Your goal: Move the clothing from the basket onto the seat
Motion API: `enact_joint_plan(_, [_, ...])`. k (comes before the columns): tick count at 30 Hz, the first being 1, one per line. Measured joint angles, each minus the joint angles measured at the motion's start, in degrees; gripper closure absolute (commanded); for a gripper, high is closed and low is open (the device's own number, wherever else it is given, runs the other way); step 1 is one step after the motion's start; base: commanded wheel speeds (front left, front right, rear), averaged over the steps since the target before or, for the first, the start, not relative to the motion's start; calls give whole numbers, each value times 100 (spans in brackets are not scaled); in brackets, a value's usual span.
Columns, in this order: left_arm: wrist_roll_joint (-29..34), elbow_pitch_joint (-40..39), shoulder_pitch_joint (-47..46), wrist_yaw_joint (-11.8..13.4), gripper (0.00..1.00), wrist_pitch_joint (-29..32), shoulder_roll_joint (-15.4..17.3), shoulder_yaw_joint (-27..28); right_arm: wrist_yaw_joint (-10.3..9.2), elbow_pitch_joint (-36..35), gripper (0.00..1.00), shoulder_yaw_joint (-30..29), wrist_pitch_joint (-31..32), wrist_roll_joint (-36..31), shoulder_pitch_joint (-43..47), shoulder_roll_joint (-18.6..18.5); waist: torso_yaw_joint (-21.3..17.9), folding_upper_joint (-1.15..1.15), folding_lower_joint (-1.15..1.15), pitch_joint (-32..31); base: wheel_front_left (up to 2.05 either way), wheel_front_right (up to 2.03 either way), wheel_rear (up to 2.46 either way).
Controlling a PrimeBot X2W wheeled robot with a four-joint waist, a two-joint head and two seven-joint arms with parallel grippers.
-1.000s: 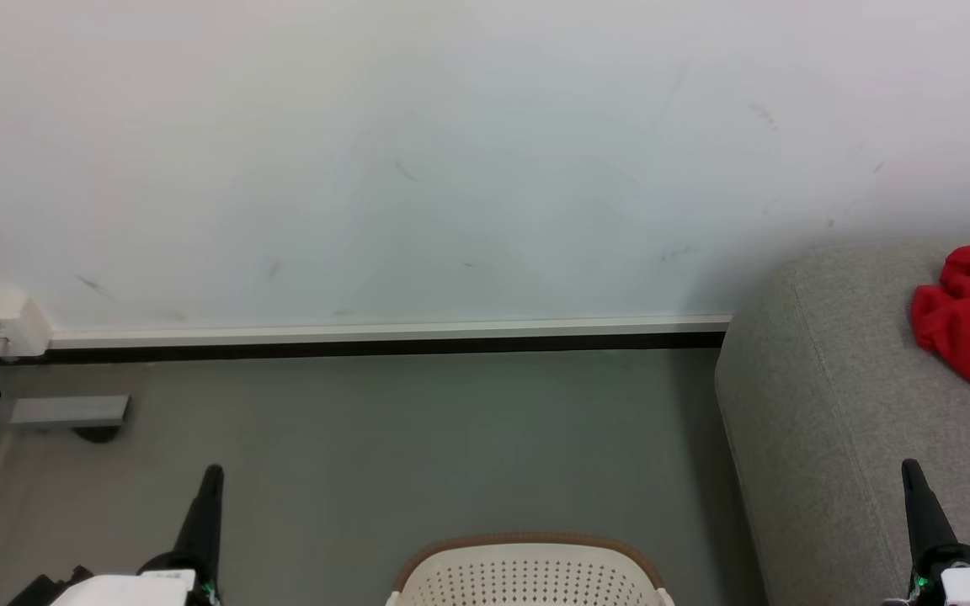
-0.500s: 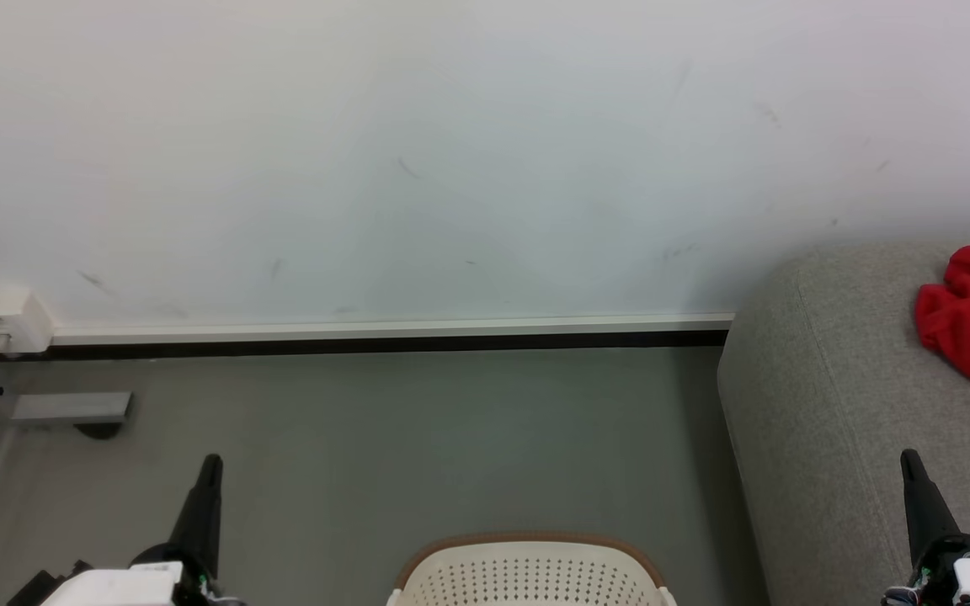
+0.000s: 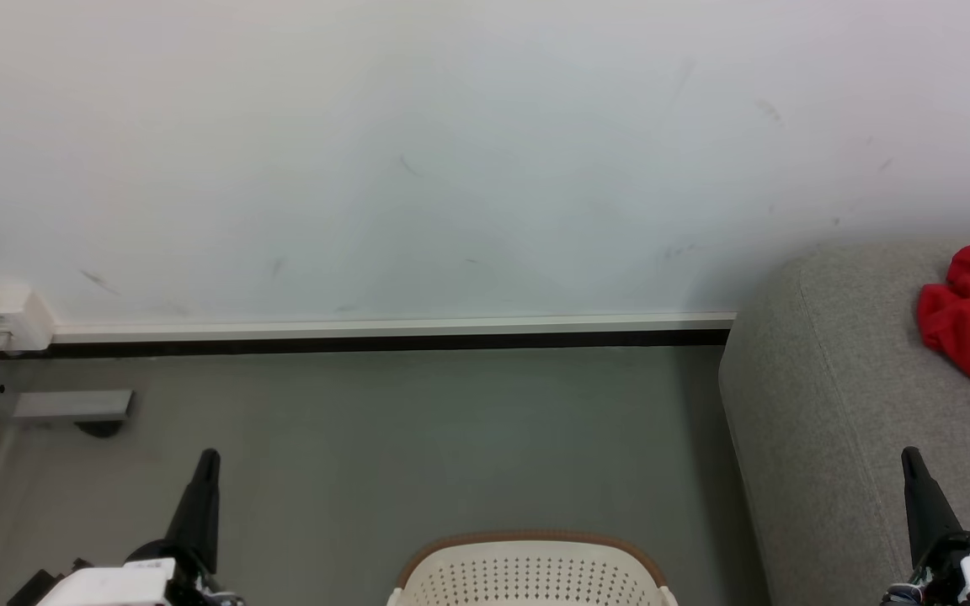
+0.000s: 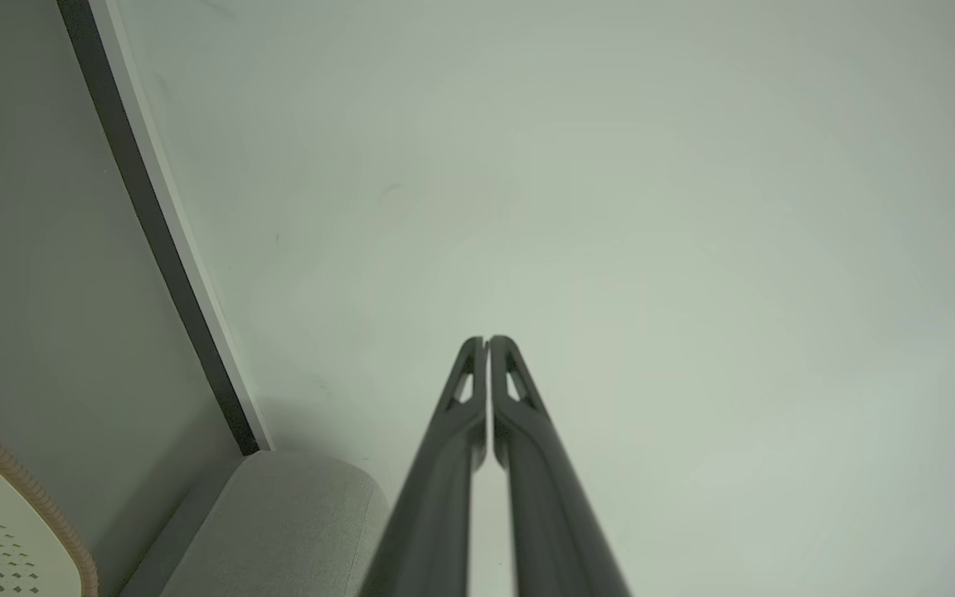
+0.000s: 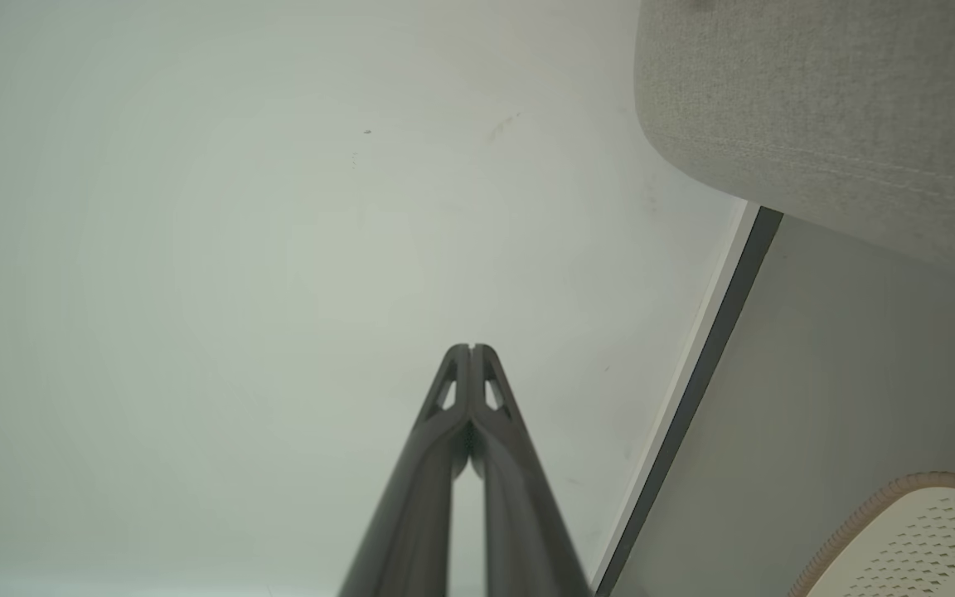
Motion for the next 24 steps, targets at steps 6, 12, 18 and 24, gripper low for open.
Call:
enact_joint_plan(6, [0, 0, -1, 0, 100, 0, 0, 0, 0, 0, 100, 0, 0, 0, 0, 0, 0, 0, 0, 0, 0, 0, 0])
enact_joint_plan(12, [0, 0, -1, 0, 100, 0, 0, 0, 0, 0, 100, -1, 0, 0, -1, -1, 0, 0, 0, 0, 0, 0, 0])
enact_joint_plan(18, [0, 0, -2, 0, 100, 0, 0, 0, 0, 0, 100, -1, 0, 0, -1, -1, 0, 0, 0, 0, 0, 0, 0])
enact_joint_plan(24, [0, -1, -2, 0, 100, 0, 0, 0, 0, 0, 100, -2, 0, 0, -1, -1, 0, 0, 0, 0, 0, 0, 0])
